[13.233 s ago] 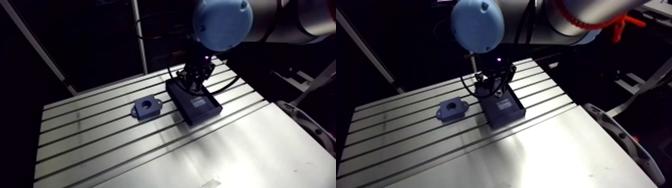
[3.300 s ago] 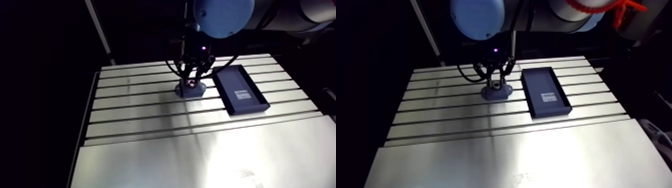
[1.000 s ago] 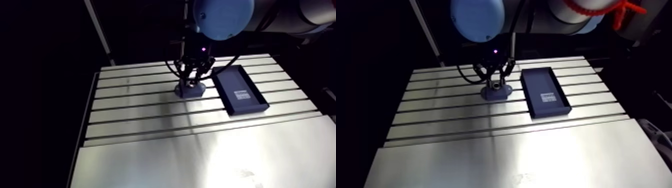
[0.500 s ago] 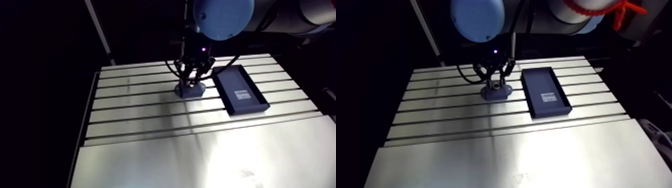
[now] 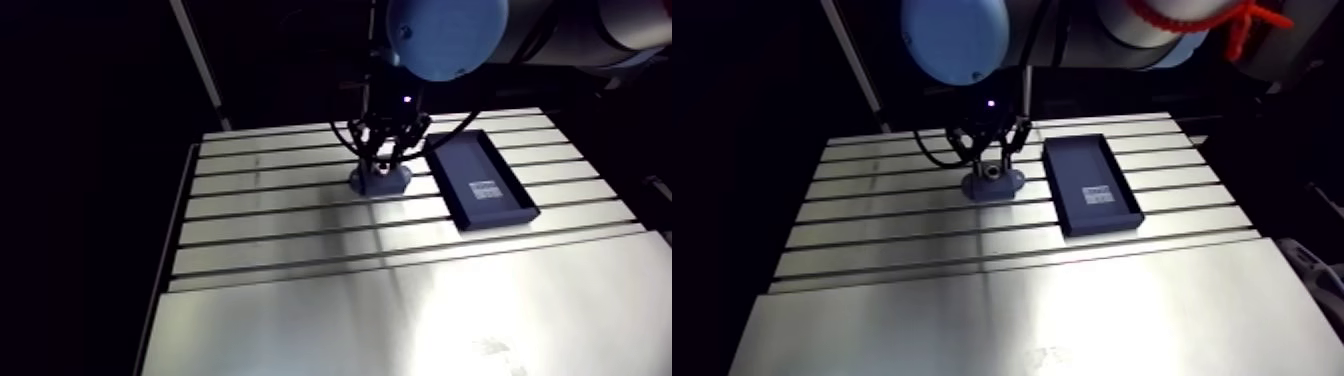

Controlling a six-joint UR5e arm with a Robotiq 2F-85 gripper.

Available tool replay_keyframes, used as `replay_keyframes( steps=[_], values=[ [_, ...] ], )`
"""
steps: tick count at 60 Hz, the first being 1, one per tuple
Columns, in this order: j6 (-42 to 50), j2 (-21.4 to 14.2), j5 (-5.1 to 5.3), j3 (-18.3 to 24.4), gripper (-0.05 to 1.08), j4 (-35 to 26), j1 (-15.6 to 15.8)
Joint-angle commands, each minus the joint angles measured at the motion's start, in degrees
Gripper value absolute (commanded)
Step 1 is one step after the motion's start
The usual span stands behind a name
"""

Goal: Pick up the bearing and press it into the housing until flush.

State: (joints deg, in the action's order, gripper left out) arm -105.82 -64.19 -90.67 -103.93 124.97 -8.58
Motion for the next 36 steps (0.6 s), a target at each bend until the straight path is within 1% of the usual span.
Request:
replay_keyframes(
  steps=[1,11,20,26,28,31,32,33,34,35,36],
  values=[
    [0.0,-0.3,-0.42,0.2,0.01,0.1,0.1],
    [0.1,-0.6,-0.60,0.6,0.01,0.0,-0.1],
    [0.4,-1.9,-0.85,1.4,0.01,-0.6,0.0],
    [1.3,-2.5,-0.94,2.2,0.05,-2.4,0.0],
    [1.8,-2.7,-0.87,2.7,0.06,-3.4,-0.1],
    [3.2,-2.9,-1.11,3.5,0.07,-5.6,-0.1],
    [4.0,-2.8,-1.12,4.1,0.11,-6.6,-0.1],
    [4.0,-2.8,-1.12,4.1,0.11,-6.6,-0.1],
    [4.8,-2.9,-1.27,4.5,0.18,-7.4,-0.1],
    [4.8,-2.9,-1.27,4.5,0.18,-7.4,-0.1],
    [5.4,-2.9,-1.52,4.8,0.29,-8.1,-0.1]
  ],
)
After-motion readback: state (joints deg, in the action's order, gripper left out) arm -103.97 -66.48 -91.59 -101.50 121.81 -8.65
